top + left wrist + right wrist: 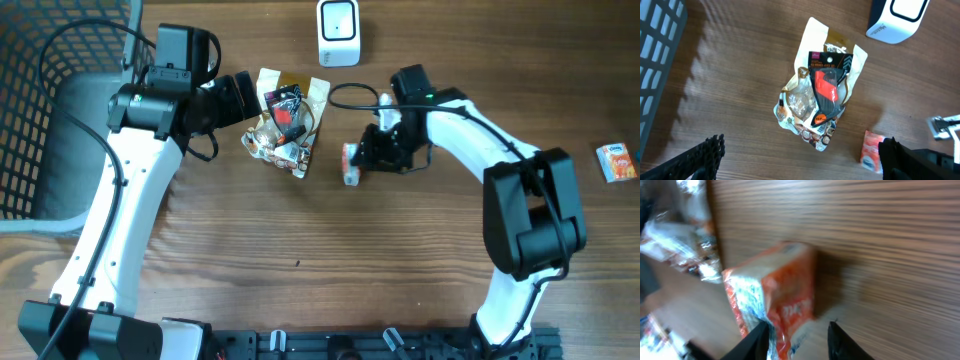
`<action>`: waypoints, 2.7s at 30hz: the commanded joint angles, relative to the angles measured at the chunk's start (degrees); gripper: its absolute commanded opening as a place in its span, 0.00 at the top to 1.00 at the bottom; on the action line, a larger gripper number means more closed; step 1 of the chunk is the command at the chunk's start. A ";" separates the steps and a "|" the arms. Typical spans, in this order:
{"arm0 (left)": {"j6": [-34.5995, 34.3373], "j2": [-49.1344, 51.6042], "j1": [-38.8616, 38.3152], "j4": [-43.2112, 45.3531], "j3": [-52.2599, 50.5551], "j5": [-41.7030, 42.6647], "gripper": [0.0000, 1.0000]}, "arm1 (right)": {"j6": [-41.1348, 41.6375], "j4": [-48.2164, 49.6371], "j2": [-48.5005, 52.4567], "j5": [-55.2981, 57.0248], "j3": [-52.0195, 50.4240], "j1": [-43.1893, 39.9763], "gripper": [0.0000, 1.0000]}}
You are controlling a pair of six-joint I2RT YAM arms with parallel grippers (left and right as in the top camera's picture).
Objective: Scan the item barcode
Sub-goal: 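Pull the red pack out of the pile with the right gripper, then grasp the red pack on the table with the right gripper, then lift the red pack and hold it over the scanner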
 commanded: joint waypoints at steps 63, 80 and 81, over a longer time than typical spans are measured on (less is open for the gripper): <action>-0.52 0.22 0.11 0.17 0.15 -0.33 0.00 | -58.84 46.07 14.95 47.87 25.42 11.54 0.95; -0.52 0.22 0.11 0.17 0.15 -0.33 0.00 | -65.90 50.53 16.65 50.93 25.42 9.51 0.95; -0.52 0.22 0.11 0.17 0.15 -0.33 0.00 | -65.79 51.21 16.65 50.93 25.42 8.76 0.95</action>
